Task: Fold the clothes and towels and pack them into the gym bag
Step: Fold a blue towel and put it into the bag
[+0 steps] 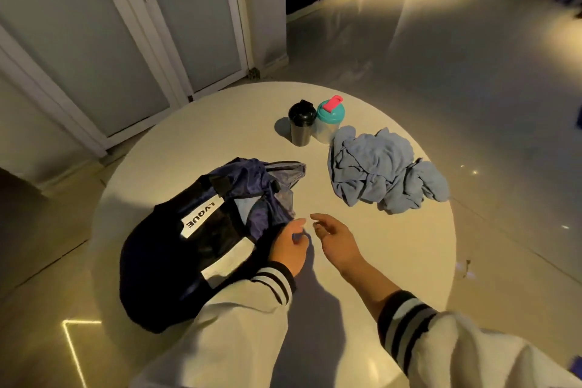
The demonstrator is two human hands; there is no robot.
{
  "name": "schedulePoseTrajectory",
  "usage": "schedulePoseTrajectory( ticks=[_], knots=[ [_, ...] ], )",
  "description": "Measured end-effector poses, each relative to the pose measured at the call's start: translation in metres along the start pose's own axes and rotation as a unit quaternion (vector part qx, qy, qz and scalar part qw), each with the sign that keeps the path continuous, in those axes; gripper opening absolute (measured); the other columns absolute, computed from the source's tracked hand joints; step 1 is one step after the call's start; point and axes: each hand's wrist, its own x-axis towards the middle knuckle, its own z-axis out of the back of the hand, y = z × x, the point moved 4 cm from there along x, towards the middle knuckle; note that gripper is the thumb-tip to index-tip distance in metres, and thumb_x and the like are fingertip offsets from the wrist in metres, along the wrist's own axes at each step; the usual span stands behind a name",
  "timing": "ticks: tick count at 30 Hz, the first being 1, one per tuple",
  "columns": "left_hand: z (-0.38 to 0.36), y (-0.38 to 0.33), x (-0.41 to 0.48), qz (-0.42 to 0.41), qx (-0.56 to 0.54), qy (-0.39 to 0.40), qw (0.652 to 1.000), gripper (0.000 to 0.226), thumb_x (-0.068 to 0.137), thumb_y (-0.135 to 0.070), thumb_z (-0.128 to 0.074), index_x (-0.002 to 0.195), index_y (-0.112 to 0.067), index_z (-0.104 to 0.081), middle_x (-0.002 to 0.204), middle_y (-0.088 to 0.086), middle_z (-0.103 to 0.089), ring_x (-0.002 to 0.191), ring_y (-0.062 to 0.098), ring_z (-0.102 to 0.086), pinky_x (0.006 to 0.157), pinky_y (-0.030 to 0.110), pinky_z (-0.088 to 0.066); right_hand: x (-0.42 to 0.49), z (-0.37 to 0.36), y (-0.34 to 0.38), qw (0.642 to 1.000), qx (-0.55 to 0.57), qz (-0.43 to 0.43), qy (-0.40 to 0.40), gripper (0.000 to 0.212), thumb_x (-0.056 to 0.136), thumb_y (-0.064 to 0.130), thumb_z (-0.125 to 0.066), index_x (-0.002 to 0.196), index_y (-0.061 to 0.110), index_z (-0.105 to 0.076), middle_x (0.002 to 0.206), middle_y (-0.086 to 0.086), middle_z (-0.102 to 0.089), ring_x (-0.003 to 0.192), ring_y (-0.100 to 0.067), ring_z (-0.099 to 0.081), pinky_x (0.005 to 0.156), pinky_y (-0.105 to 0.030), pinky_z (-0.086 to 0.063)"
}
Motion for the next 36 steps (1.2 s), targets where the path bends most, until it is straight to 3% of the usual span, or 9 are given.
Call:
schedulePoseTrajectory(
  ticks=[5,11,14,16,19,23,28,31,36],
  knots=[
    [-0.053,-0.023,-0.018,-0.014,-0.013,0.041,0.999,0.042,0.102,-0.004,-0.046,0.143,-0.011,-0.048,0.132,0.012,-0.055,0.104,0.019,-0.053,0.078,0.016,-0.039,-0.036,0.063,-0.021,0.998,-0.010,-0.016,-0.053,0.030,0.102,0.010,-0.048,0.127,0.016,-0.065,0.112,-0.002,-0.063,0.100,-0.019,-0.058,0.083,-0.023,-0.040],
    [-0.108,-0.052,0.008,-0.018,-0.020,0.060,0.998,0.040,0.099,-0.003,-0.050,0.138,-0.015,-0.055,0.110,0.015,-0.061,0.086,0.023,-0.057,0.073,0.025,-0.048,-0.024,0.131,-0.039,0.996,-0.014,-0.022,-0.083,0.034,0.101,0.010,-0.047,0.131,0.014,-0.063,0.128,-0.006,-0.061,0.118,-0.023,-0.056,0.097,-0.031,-0.043],
    [-0.136,-0.074,0.040,-0.040,0.054,0.069,0.995,0.038,0.099,-0.005,-0.051,0.135,-0.014,-0.057,0.143,0.014,-0.050,0.128,0.029,-0.051,0.102,0.028,-0.041,0.002,0.171,-0.048,0.994,-0.019,-0.024,-0.106,0.032,0.101,0.007,-0.048,0.130,0.007,-0.062,0.132,-0.011,-0.061,0.124,-0.026,-0.054,0.094,-0.025,-0.039],
    [-0.154,-0.093,0.063,-0.053,0.103,0.065,0.991,0.040,0.100,-0.006,-0.050,0.140,-0.012,-0.055,0.156,0.006,-0.032,0.145,0.024,-0.032,0.104,0.016,-0.028,0.026,0.195,-0.057,0.993,-0.023,-0.023,-0.110,0.028,0.100,0.002,-0.047,0.124,-0.003,-0.063,0.129,-0.020,-0.061,0.121,-0.033,-0.054,0.087,-0.023,-0.039],
    [-0.183,-0.116,0.109,-0.062,0.154,0.071,0.984,0.043,0.101,-0.010,-0.051,0.144,-0.014,-0.051,0.165,0.006,-0.014,0.150,0.027,-0.021,0.113,0.025,-0.024,0.069,0.229,-0.071,0.995,-0.027,-0.042,-0.092,0.036,0.100,0.004,-0.049,0.136,0.003,-0.056,0.139,-0.014,-0.053,0.129,-0.031,-0.050,0.098,-0.029,-0.040],
    [-0.222,-0.131,0.171,-0.041,0.158,0.104,0.981,0.052,0.095,-0.023,-0.058,0.145,-0.030,-0.046,0.164,0.013,-0.016,0.150,0.033,-0.023,0.118,0.045,-0.030,0.119,0.246,-0.084,0.998,-0.036,-0.037,-0.034,0.044,0.096,0.003,-0.053,0.139,0.011,-0.053,0.133,-0.002,-0.055,0.124,-0.023,-0.051,0.106,-0.035,-0.041],
    [-0.248,-0.110,0.210,0.025,0.135,0.025,0.990,0.060,0.097,-0.024,-0.061,0.152,-0.021,-0.038,0.161,0.005,-0.026,0.146,0.026,-0.029,0.121,0.040,-0.026,0.156,0.238,-0.099,0.997,-0.003,-0.064,0.038,0.052,0.103,0.010,-0.049,0.153,0.020,-0.036,0.137,0.009,-0.049,0.125,-0.012,-0.048,0.094,-0.018,-0.038],
    [-0.241,-0.122,0.201,-0.001,0.124,-0.042,0.991,0.054,0.097,-0.014,-0.053,0.149,-0.014,-0.042,0.158,0.006,-0.034,0.142,0.024,-0.035,0.112,0.024,-0.026,0.169,0.233,-0.108,0.995,0.007,-0.079,0.053,0.053,0.105,0.015,-0.046,0.155,0.025,-0.030,0.147,0.002,-0.047,0.134,-0.020,-0.046,0.097,-0.019,-0.036],
    [-0.226,-0.154,0.168,-0.036,0.047,-0.118,0.991,0.042,0.096,-0.009,-0.043,0.135,-0.017,-0.058,0.142,0.006,-0.054,0.128,0.019,-0.049,0.098,0.024,-0.034,0.168,0.233,-0.103,0.995,0.020,-0.080,0.058,0.053,0.107,0.025,-0.043,0.156,0.028,-0.025,0.152,0.004,-0.043,0.134,-0.023,-0.046,0.096,-0.021,-0.035]
  ],
)
